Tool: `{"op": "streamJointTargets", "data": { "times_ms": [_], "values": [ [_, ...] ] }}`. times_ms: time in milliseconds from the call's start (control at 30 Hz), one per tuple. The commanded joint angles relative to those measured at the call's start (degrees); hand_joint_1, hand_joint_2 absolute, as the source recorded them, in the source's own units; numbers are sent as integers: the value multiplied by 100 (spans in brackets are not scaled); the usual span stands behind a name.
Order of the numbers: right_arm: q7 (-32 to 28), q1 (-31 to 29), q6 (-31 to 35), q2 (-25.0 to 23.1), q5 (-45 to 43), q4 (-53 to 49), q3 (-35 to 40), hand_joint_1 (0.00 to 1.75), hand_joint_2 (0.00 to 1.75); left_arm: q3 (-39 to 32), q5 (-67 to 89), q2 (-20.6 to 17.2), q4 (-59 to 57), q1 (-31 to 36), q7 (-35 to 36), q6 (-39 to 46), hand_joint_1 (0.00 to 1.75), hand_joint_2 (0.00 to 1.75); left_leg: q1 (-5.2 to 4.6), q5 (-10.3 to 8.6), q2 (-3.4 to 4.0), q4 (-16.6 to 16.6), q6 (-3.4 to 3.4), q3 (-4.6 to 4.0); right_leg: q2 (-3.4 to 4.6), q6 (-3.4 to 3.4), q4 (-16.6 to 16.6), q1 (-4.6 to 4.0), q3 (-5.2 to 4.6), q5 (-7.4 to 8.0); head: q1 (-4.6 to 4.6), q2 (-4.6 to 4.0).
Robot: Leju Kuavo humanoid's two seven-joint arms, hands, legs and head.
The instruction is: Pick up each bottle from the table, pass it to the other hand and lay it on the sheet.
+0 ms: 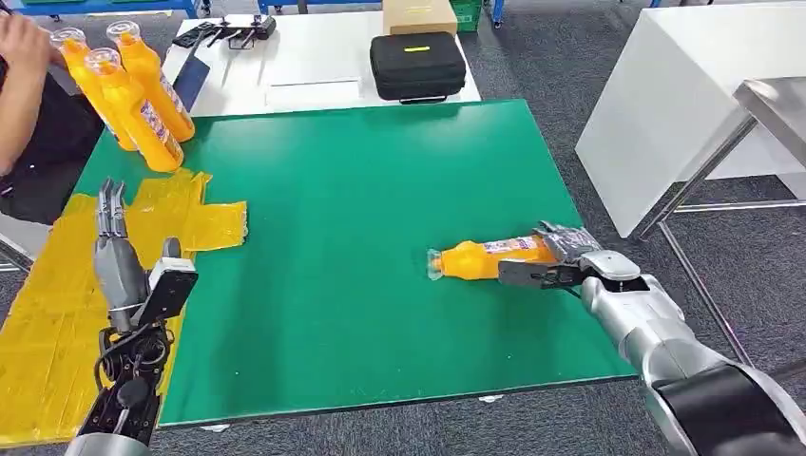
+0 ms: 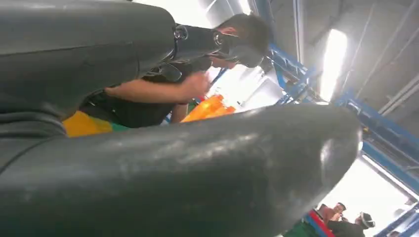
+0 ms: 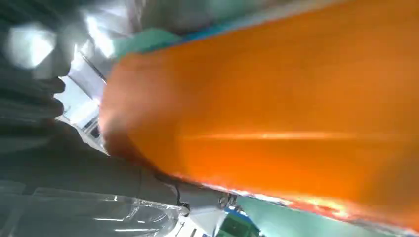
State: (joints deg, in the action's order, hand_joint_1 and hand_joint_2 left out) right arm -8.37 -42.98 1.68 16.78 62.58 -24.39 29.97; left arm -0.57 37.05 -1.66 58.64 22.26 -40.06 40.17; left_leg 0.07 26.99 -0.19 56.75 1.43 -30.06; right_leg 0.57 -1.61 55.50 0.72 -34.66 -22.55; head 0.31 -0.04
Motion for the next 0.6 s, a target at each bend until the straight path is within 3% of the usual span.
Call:
{"op": "streamJointTargets", "data": {
  "times_ms": [33, 200, 267, 300, 333, 367, 400, 433, 600],
  "values": [
    [96, -35, -117, -495, 16, 748, 409, 175, 175, 196, -193, -61, -550, 338, 6, -17, 0, 0, 15, 6, 2, -13, -11, 32, -3, 10, -18, -19, 34, -3, 2, 0],
    [140, 28, -131, -506, 27, 772, 438, 175, 175, 422, -622, -55, -1055, 498, 34, -83, 0, 0, 17, 0, -9, -15, -10, 35, -13, 8, -21, -23, 40, -1, 0, 0],
    [223, 62, -134, -525, 5, 778, 432, 175, 175, 818, -1318, -151, -1054, 512, 385, -863, 0, 0, 14, -1, -11, -11, -7, 32, -13, 6, -16, -20, 37, -2, 0, 0],
    [223, 62, -134, -525, 5, 778, 432, 175, 175, 818, -1318, -151, -1054, 512, 385, -863, 0, 0, 12, 0, -8, -10, -6, 32, -9, 5, -13, -18, 34, -2, 0, 0],
    [230, 90, -48, -551, -132, 763, 304, 175, 175, 825, -2334, -134, -848, 404, 968, -2113, 0, 175, 16, -1, -12, -15, -9, 37, -15, 7, -21, -22, 43, -1, 0, 0],
    [157, 110, -2, -572, -339, 731, 118, 175, 175, 863, -2990, -151, -707, 316, 1342, -2883, 0, 175, 15, 0, -9, -12, -7, 39, -10, 6, -18, -21, 45, -1, 2, 0],
    [140, 92, -38, -576, -362, 734, 106, 175, 175, 953, -3080, -216, -594, 246, 1378, -2916, 0, 175, 14, 3, -3, -8, -6, 40, -3, 5, -13, -20, 43, -2, 0, 0],
    [-81, 120, -47, -589, -778, 649, -237, 175, 175, 833, -4083, -201, -530, 127, 1888, -3765, 0, 175, 12, 3, -2, -7, -5, 42, -2, 4, -12, -18, 45, -2, 2, 0],
    [-80, 112, -81, -574, -787, 617, -231, 175, 175, 908, -4161, -238, -529, 94, 1865, -3726, 0, 175, 12, 4, 3, -11, -6, 54, 2, 5, -14, -17, 55, -2, 2, 0]
  ]
}}
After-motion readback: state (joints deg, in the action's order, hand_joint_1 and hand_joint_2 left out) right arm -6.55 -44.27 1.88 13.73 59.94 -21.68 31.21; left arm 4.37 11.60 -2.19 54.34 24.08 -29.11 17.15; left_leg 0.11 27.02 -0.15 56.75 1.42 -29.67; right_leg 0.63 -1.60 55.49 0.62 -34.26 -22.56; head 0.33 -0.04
